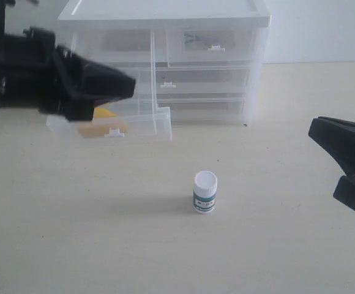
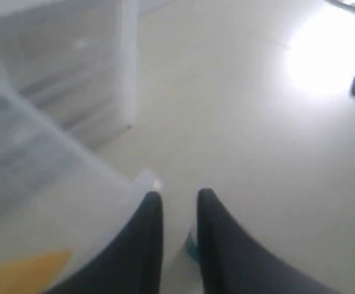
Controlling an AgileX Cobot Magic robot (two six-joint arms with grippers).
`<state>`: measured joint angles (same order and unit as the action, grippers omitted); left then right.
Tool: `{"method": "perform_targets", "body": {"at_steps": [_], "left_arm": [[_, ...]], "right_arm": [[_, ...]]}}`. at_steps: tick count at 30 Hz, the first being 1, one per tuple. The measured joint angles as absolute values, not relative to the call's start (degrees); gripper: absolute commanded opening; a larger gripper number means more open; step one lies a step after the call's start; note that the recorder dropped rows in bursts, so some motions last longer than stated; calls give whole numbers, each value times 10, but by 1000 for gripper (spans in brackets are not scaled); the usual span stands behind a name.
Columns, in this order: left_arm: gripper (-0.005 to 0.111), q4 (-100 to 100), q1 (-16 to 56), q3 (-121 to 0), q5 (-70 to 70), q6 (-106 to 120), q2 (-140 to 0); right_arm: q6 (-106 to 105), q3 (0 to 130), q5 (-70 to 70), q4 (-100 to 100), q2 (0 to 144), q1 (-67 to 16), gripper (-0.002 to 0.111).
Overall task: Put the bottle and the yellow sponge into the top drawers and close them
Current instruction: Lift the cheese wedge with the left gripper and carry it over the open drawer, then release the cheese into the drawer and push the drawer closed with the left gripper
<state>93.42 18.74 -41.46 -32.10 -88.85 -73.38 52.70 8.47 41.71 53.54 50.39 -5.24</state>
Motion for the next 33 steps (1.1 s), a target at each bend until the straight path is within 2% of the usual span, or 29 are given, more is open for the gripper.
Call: {"method": "perform_targets", "body": {"at_steps": [6,10,16,26,33], "left_arm": [[4,768,199,-289,-239,-693,-731],[4,697,199,-285,-225,-616,-774],[4,610,199,-313,-175,-525,-824],[4,603,199,-367,-132,-513,-801],[4,602,199,-463,-96,-504,-848]], "right_arm": [[527,85,418,535,504,-52,2],[527,85,418,535,504,-52,2],[527,85,418,535,504,-52,2],[527,85,418,535,504,-52,2],[527,85,418,535,504,-52,2]]}}
